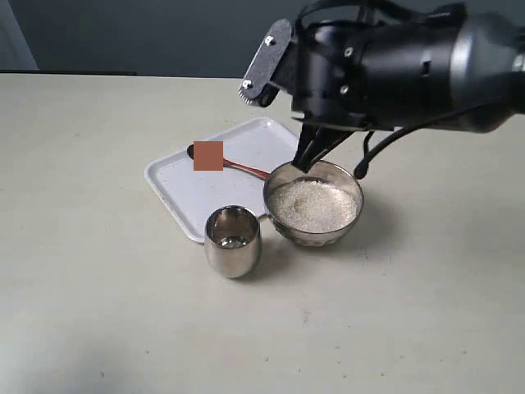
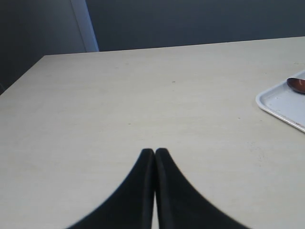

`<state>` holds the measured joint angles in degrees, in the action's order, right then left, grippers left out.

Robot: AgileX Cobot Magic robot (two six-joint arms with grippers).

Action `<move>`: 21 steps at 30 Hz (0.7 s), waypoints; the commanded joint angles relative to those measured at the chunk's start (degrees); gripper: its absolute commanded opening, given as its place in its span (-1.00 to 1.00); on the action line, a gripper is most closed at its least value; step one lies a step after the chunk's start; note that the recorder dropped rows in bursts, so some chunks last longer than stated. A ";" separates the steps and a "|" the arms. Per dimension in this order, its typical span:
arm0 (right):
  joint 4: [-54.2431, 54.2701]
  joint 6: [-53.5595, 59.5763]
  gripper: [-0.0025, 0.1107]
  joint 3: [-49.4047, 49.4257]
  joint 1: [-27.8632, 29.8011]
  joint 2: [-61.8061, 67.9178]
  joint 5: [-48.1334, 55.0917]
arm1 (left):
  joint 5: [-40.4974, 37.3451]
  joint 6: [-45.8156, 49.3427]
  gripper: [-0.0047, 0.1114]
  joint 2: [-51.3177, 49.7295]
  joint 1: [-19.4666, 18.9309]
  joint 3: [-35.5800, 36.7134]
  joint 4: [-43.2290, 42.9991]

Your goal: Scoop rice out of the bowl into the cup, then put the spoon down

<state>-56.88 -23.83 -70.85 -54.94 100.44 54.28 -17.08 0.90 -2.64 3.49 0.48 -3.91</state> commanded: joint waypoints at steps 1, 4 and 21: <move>3.39 -0.62 -0.97 -0.27 0.20 -6.06 6.43 | 0.52 -0.36 -0.91 -0.06 0.10 -0.48 -0.08; 7.12 -0.62 -0.97 -0.27 0.20 -9.75 9.90 | 0.52 -0.36 -0.91 -0.06 0.10 -0.48 -0.08; 22.73 -0.62 -0.97 -0.27 0.20 -33.50 15.68 | 0.52 -0.36 -0.91 -0.06 0.10 -0.48 -0.08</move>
<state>-38.61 -24.34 -70.85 -54.94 71.45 69.34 -17.08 0.90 -2.64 3.49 0.48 -3.91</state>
